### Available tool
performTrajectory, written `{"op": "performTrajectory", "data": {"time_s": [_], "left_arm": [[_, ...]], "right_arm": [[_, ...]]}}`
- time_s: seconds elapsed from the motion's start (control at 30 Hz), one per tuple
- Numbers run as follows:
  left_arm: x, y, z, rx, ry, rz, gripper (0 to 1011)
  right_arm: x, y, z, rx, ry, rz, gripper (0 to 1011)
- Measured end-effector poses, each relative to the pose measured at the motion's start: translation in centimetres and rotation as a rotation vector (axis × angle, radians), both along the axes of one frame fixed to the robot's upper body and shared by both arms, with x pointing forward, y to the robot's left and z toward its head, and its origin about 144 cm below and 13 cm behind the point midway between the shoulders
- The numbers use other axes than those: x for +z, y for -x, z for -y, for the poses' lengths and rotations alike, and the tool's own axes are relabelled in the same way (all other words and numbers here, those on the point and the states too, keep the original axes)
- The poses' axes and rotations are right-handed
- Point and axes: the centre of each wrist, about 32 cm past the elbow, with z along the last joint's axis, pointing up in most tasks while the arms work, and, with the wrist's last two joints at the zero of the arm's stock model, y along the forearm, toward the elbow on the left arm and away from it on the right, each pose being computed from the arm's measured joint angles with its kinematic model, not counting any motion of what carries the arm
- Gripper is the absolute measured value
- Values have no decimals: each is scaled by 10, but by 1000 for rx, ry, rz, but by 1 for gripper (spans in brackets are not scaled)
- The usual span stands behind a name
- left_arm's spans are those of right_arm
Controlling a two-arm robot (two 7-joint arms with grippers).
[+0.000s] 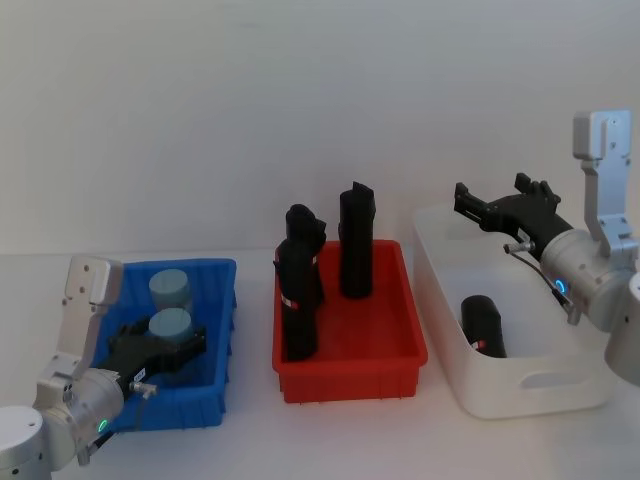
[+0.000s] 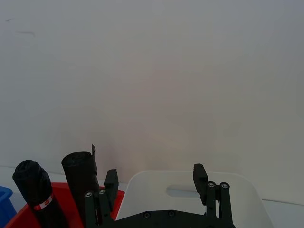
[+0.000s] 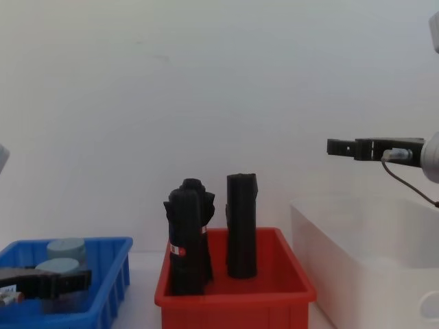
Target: Pick the cotton swabs from the blue box and place them into the white box.
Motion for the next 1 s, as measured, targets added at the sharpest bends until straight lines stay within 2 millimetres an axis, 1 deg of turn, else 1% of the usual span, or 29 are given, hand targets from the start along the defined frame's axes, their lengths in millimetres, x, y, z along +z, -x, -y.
{"op": "performTrajectory", "data": {"time_s": [0.17, 0.2, 0.27, 0.43, 0.47, 1.0], "left_arm": [[0, -1, 0, -2, 0, -3, 904], [0, -1, 0, -2, 0, -3, 859], [-1, -1, 0, -2, 0, -4, 821], [-1, -2, 0, -3, 1, -6, 681], [-1, -2, 0, -3, 0, -6, 669], [0, -2, 1, -8, 1, -1, 669]], "right_arm": [[0, 0, 0, 0, 0, 0, 1001], [0, 0, 0, 0, 0, 0, 1001], [0, 0, 0, 0, 0, 0, 1001], [0, 0, 0, 0, 0, 0, 1001], [0, 0, 0, 0, 0, 0, 1001], [0, 0, 0, 0, 0, 0, 1001]]}}
